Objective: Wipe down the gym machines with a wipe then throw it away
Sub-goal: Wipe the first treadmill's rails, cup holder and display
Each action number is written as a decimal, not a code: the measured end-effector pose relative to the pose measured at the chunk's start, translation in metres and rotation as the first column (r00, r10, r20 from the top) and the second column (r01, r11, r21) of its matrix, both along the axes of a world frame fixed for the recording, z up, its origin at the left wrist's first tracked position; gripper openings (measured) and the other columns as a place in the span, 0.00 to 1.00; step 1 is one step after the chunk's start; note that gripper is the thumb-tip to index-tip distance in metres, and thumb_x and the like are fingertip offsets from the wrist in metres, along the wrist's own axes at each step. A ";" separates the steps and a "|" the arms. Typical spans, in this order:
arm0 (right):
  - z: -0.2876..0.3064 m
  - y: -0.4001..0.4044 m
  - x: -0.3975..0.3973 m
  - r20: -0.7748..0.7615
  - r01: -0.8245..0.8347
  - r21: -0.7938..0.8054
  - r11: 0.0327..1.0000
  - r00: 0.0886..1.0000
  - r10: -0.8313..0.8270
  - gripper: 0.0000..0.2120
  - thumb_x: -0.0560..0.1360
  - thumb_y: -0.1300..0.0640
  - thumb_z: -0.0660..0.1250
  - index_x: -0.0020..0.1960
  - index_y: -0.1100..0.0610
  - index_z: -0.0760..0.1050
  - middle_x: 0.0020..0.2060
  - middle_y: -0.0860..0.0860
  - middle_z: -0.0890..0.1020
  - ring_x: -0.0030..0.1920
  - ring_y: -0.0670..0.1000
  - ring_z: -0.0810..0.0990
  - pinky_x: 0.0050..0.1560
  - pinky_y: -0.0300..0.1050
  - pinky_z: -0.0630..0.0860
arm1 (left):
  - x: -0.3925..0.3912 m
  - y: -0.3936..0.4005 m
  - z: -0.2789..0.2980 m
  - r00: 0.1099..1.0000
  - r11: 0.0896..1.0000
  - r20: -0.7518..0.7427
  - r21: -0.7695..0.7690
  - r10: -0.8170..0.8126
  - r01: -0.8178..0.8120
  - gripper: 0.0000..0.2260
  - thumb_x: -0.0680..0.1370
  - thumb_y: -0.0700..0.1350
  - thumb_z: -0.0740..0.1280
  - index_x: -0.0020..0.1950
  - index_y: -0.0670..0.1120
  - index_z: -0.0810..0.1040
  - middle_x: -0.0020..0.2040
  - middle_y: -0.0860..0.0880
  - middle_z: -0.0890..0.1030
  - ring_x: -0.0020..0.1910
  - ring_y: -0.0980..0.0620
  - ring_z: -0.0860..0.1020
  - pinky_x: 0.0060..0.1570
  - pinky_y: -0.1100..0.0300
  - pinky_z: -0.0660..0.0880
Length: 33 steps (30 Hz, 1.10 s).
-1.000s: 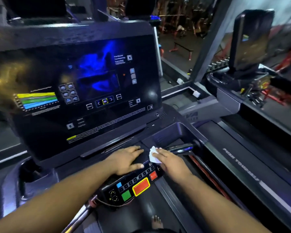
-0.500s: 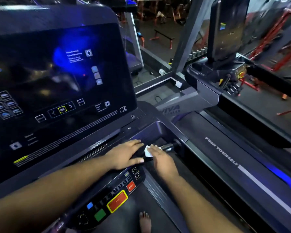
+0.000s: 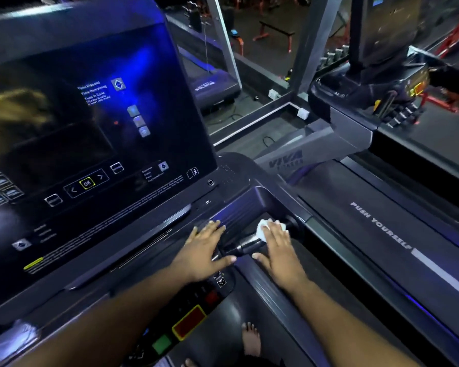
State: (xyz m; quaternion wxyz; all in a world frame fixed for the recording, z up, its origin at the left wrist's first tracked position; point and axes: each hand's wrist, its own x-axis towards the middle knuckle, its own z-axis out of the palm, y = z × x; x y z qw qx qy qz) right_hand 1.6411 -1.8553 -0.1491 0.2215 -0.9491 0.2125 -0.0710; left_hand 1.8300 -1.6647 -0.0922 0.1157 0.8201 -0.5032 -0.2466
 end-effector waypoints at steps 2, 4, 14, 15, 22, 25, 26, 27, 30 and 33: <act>-0.006 0.010 0.004 0.045 -0.073 0.058 0.996 0.996 0.070 0.38 0.81 0.33 0.52 0.82 0.57 0.56 0.82 0.53 0.54 0.82 0.53 0.45 0.81 0.56 0.46 | -0.007 -0.010 -0.001 1.000 1.000 0.020 0.017 0.014 -0.014 0.49 0.72 0.78 0.54 0.85 0.50 0.50 0.85 0.51 0.48 0.83 0.54 0.43 0.80 0.47 0.39; -0.010 0.025 0.004 0.150 -0.228 0.076 0.971 0.965 0.215 0.28 0.84 0.44 0.58 0.79 0.58 0.63 0.80 0.54 0.60 0.82 0.54 0.52 0.80 0.58 0.52 | -0.011 -0.012 -0.003 0.998 0.999 0.040 0.013 0.040 -0.041 0.46 0.75 0.72 0.63 0.85 0.50 0.49 0.85 0.51 0.49 0.83 0.54 0.43 0.80 0.49 0.39; 0.016 0.010 0.044 0.092 -0.308 -0.072 0.949 0.945 0.314 0.22 0.79 0.52 0.55 0.71 0.53 0.73 0.59 0.49 0.80 0.60 0.54 0.77 0.68 0.55 0.68 | -0.024 -0.007 0.006 0.972 0.989 0.201 0.049 0.125 -0.137 0.51 0.71 0.73 0.62 0.84 0.48 0.48 0.84 0.49 0.48 0.83 0.52 0.42 0.81 0.47 0.40; 0.017 0.015 0.043 0.089 -0.333 -0.087 0.939 0.936 0.340 0.22 0.79 0.52 0.56 0.71 0.53 0.73 0.62 0.49 0.79 0.63 0.54 0.75 0.70 0.55 0.66 | -0.025 -0.006 0.006 0.968 0.988 0.212 0.044 0.135 -0.148 0.51 0.70 0.73 0.60 0.84 0.48 0.49 0.84 0.48 0.49 0.83 0.51 0.43 0.81 0.48 0.40; -0.010 0.009 0.011 0.142 -0.296 -0.205 0.933 0.934 0.327 0.23 0.82 0.48 0.57 0.76 0.53 0.67 0.71 0.51 0.72 0.74 0.54 0.67 0.78 0.57 0.57 | -0.029 -0.006 0.008 0.965 0.987 0.216 0.025 0.150 -0.159 0.49 0.73 0.70 0.65 0.84 0.48 0.49 0.84 0.49 0.49 0.83 0.52 0.42 0.80 0.52 0.38; 0.008 0.004 0.043 0.071 -0.205 -0.202 0.958 0.972 0.223 0.17 0.82 0.43 0.55 0.57 0.51 0.77 0.49 0.49 0.80 0.53 0.55 0.79 0.60 0.54 0.71 | -0.029 -0.007 0.008 0.961 0.988 0.243 0.043 0.133 -0.148 0.49 0.73 0.70 0.64 0.84 0.48 0.48 0.85 0.48 0.48 0.83 0.52 0.42 0.80 0.51 0.39; 0.015 0.007 0.052 0.047 -0.205 -0.216 0.955 0.974 0.220 0.18 0.82 0.42 0.54 0.52 0.50 0.78 0.45 0.49 0.80 0.49 0.55 0.79 0.55 0.53 0.72 | -0.029 -0.007 0.008 0.960 0.988 0.249 0.049 0.132 -0.149 0.49 0.73 0.71 0.63 0.84 0.48 0.48 0.85 0.48 0.48 0.83 0.51 0.42 0.80 0.51 0.39; 0.020 0.011 0.056 0.042 -0.213 -0.213 0.953 0.973 0.227 0.18 0.82 0.41 0.54 0.52 0.50 0.78 0.45 0.49 0.81 0.48 0.55 0.79 0.53 0.54 0.72 | -0.029 -0.008 0.008 0.959 0.987 0.252 0.056 0.131 -0.150 0.49 0.72 0.71 0.62 0.84 0.48 0.48 0.85 0.48 0.48 0.83 0.52 0.42 0.80 0.51 0.39; 0.011 0.027 0.036 0.072 -0.309 -0.174 0.935 0.943 0.325 0.20 0.82 0.44 0.55 0.69 0.50 0.74 0.62 0.49 0.79 0.64 0.54 0.75 0.70 0.56 0.67 | -0.030 -0.008 0.010 0.956 0.985 0.260 0.072 0.135 -0.159 0.51 0.68 0.74 0.54 0.85 0.48 0.48 0.85 0.49 0.48 0.83 0.53 0.41 0.81 0.51 0.40; -0.003 0.021 0.008 0.140 -0.401 -0.192 0.895 0.892 0.430 0.25 0.84 0.48 0.54 0.79 0.53 0.63 0.77 0.49 0.66 0.77 0.52 0.62 0.79 0.56 0.53 | -0.031 -0.008 0.012 0.958 0.982 0.247 0.076 0.147 -0.171 0.53 0.66 0.76 0.52 0.85 0.49 0.48 0.85 0.50 0.47 0.83 0.53 0.41 0.81 0.51 0.40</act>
